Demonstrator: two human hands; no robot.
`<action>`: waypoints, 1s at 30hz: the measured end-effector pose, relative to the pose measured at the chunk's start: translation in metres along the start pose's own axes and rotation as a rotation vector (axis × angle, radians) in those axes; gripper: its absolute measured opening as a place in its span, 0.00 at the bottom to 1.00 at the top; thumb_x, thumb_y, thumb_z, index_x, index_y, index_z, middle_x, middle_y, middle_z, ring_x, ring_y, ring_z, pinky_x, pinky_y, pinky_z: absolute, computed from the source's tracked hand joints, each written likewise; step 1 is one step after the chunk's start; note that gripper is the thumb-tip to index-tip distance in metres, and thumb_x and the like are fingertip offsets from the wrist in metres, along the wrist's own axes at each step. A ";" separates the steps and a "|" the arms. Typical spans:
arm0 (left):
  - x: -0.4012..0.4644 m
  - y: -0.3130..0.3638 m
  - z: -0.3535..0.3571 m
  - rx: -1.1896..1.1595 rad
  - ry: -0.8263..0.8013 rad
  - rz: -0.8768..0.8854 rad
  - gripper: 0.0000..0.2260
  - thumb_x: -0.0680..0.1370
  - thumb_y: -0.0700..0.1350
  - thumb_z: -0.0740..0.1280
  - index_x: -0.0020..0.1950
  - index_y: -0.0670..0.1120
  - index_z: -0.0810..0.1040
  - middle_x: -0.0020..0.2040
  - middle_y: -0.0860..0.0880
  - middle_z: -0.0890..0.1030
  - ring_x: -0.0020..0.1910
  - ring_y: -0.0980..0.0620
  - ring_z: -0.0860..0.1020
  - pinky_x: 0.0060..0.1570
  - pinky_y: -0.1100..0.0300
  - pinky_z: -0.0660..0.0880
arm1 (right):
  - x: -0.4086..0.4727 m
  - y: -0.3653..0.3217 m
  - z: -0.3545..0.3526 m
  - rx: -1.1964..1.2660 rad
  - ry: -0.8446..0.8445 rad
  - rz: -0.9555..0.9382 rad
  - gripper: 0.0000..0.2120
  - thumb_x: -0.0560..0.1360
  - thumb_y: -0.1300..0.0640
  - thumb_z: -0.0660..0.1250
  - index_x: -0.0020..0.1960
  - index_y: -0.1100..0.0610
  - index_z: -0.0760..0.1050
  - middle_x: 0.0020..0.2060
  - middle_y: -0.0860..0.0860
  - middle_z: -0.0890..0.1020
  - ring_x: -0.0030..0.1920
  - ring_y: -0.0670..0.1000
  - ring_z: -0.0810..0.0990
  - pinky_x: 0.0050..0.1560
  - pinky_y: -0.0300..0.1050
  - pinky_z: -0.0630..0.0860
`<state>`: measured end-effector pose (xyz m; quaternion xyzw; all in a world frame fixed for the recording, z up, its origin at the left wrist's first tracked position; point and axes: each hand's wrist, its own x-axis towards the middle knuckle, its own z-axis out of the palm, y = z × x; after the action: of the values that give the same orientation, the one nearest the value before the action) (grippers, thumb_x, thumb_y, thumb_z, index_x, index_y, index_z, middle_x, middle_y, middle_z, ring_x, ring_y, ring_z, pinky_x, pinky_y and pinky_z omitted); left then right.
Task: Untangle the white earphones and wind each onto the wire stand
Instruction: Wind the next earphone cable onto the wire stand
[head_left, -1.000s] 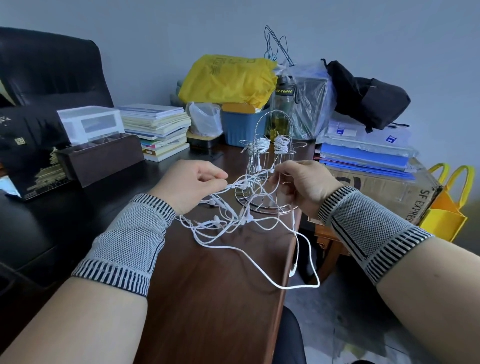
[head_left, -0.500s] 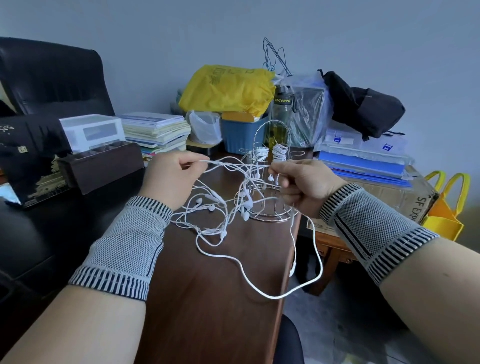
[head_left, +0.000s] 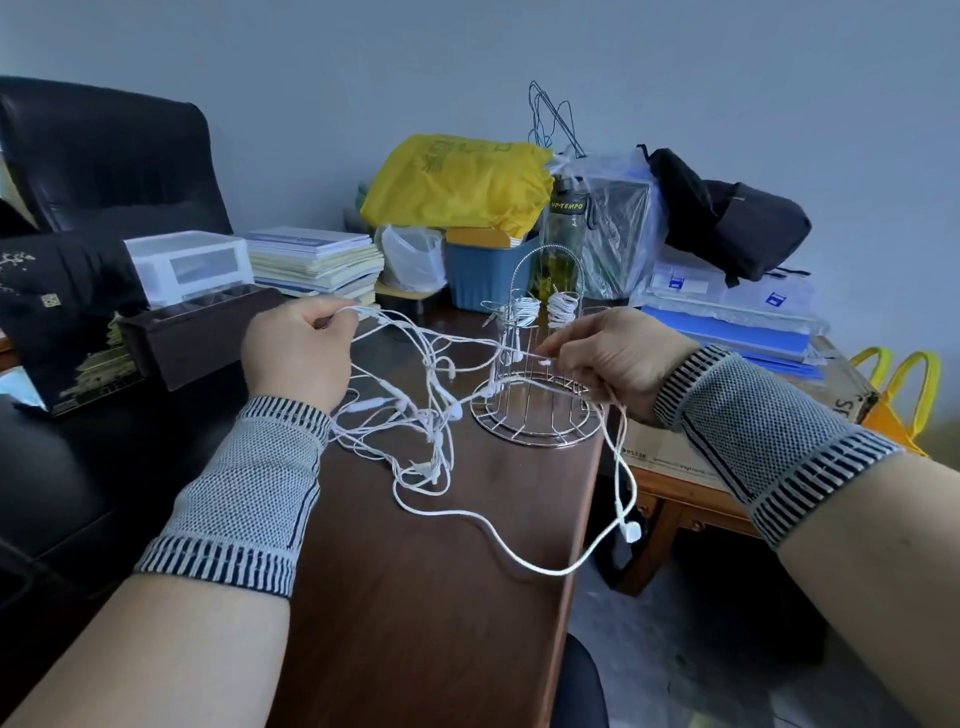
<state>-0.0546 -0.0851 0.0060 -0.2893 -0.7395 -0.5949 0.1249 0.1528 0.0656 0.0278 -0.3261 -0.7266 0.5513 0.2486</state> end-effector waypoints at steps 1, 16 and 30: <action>0.001 -0.001 -0.001 -0.009 0.007 -0.023 0.08 0.76 0.44 0.69 0.52 0.45 0.86 0.48 0.49 0.85 0.50 0.52 0.81 0.57 0.58 0.76 | 0.000 0.001 -0.002 -0.043 0.013 0.028 0.09 0.69 0.74 0.63 0.39 0.63 0.79 0.25 0.51 0.78 0.21 0.46 0.64 0.21 0.33 0.61; -0.010 0.008 0.013 -0.319 -0.304 -0.194 0.08 0.81 0.43 0.60 0.42 0.49 0.74 0.36 0.52 0.85 0.39 0.49 0.79 0.40 0.54 0.74 | 0.004 0.016 0.012 0.282 0.160 0.077 0.06 0.77 0.64 0.63 0.42 0.60 0.74 0.25 0.52 0.71 0.22 0.47 0.61 0.23 0.35 0.60; -0.013 0.030 0.002 -0.545 -0.355 -0.220 0.12 0.81 0.41 0.61 0.41 0.49 0.79 0.45 0.47 0.86 0.22 0.56 0.63 0.35 0.62 0.69 | 0.005 0.016 0.044 0.276 0.062 -0.049 0.10 0.77 0.59 0.64 0.39 0.59 0.79 0.21 0.48 0.59 0.21 0.47 0.54 0.26 0.38 0.52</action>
<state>-0.0265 -0.0826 0.0227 -0.3298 -0.5902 -0.7209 -0.1526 0.1211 0.0446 0.0006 -0.2876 -0.6435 0.6295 0.3269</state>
